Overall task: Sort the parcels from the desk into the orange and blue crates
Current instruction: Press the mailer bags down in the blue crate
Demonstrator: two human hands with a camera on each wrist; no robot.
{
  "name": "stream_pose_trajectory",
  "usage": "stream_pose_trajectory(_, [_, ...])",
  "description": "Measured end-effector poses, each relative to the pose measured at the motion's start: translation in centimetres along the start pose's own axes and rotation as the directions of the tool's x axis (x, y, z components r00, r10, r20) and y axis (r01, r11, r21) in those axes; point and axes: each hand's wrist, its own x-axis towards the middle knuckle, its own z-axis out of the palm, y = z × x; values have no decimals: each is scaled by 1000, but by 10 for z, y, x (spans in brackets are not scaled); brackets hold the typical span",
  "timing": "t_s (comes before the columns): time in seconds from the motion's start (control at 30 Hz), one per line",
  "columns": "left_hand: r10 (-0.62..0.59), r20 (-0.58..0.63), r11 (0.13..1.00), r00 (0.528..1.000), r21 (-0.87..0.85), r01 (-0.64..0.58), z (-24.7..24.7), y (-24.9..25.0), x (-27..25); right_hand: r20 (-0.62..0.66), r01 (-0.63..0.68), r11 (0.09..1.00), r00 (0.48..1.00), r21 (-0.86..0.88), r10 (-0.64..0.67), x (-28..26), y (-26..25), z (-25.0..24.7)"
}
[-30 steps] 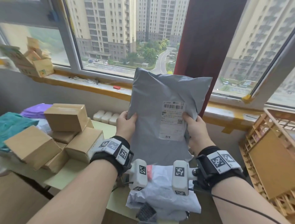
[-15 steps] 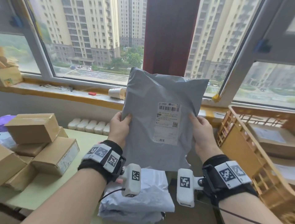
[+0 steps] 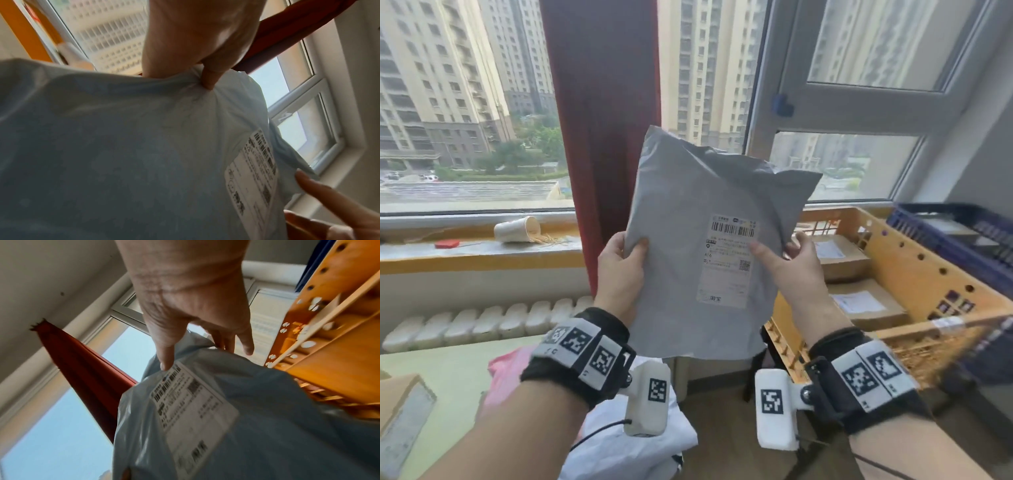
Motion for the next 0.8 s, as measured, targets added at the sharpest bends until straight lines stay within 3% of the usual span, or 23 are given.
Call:
stream_pose_trajectory(0.17, [0, 102, 1000, 995, -15, 1, 33, -4, -15, -60, -115, 993, 991, 9, 116, -19, 21, -35])
stream_pose_trajectory(0.3, [-59, 172, 996, 983, -59, 70, 64, -5, -30, -69, -168, 986, 983, -9, 167, -34, 36, -68])
stream_pose_trajectory(0.53, [-35, 263, 993, 964, -97, 62, 133, 13, -45, -77, -82, 997, 994, 13, 83, -34, 27, -125])
stream_pose_trajectory(0.8, [-10, 317, 992, 948, -119, 51, 241, 23, -65, -134, -14, 999, 991, 40, 20, 8, 22, -222])
